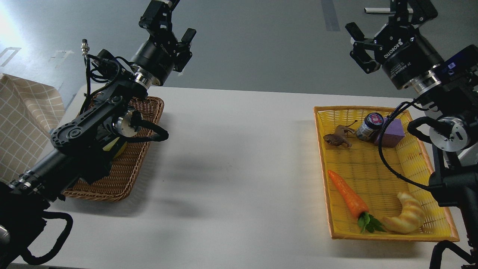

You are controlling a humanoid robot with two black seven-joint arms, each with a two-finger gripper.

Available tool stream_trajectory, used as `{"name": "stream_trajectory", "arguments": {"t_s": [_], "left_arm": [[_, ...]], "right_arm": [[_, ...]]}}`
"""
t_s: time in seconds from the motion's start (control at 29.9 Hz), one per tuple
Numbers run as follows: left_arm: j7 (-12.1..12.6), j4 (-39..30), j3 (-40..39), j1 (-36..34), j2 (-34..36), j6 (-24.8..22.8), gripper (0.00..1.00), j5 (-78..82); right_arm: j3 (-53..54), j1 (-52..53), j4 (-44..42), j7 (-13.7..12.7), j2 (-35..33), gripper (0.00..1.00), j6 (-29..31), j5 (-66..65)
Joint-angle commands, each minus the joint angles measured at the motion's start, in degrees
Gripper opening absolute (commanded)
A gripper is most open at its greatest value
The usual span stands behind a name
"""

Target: Place and transfer tape with both arms

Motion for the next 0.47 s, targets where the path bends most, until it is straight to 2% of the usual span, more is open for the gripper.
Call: {"name": "stream_trajectory", "arguments": {"t_s": [0.0,0.13,0.27,0.43], "left_arm": [[0.89,-2.58,-5.66,0.82,-3.12,-1.74,0.98,-0.16],[2.3,-4.86,-9.97,2.93,-4.98,-1.92,0.98,-0.24],[5.63,-8.9,-10.94,8.11,-4.19,-2.8,0.98,-0.16],[5.9,-9.09,-10.95,9.17,-4.01,-2.89,0.98,0.46]], "right_arm": [[-2.15,2.8,-0.99,0.06,0.31,1.0,-0.63,-0.07],[-3.57,2.8,-0.99,0.24,1.45,1.0,-0.72,-0.07],[-3.39,2.89,-1.08,0.41,4.53,1.0,-1.94,-0.07],[-3.48,2.8,-0.64,0.41,6.55,1.0,-2.83,-0.06]]}}
